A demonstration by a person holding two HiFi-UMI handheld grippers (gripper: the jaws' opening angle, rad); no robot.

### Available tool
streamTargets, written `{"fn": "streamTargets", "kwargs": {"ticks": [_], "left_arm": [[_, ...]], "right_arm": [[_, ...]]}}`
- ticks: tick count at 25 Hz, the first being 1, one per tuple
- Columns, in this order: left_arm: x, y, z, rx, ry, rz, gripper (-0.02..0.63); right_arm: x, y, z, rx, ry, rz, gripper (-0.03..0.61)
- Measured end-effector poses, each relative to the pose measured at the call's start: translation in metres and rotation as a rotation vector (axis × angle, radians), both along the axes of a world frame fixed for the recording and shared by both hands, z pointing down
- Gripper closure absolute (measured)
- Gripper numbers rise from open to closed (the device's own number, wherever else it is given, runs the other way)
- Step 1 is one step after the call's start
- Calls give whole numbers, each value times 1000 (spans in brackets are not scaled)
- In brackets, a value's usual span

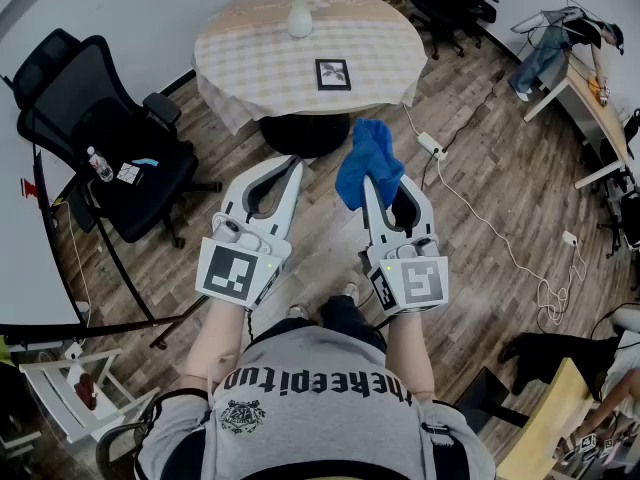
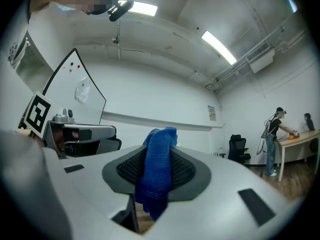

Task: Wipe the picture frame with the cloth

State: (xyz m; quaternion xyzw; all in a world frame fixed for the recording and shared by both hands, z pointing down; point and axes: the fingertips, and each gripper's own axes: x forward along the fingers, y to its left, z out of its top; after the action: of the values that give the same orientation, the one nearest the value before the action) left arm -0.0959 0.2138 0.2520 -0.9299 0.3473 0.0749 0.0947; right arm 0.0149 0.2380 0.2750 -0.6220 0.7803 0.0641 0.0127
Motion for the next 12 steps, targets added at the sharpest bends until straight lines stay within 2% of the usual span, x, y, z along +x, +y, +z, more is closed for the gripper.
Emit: {"fn": "streamTargets", "kwargs": {"ticks": [12], "left_arm": [[-14,11,4,0,0,18,597]], "right_arm": [[-13,12,1,7,5,17,457]]}}
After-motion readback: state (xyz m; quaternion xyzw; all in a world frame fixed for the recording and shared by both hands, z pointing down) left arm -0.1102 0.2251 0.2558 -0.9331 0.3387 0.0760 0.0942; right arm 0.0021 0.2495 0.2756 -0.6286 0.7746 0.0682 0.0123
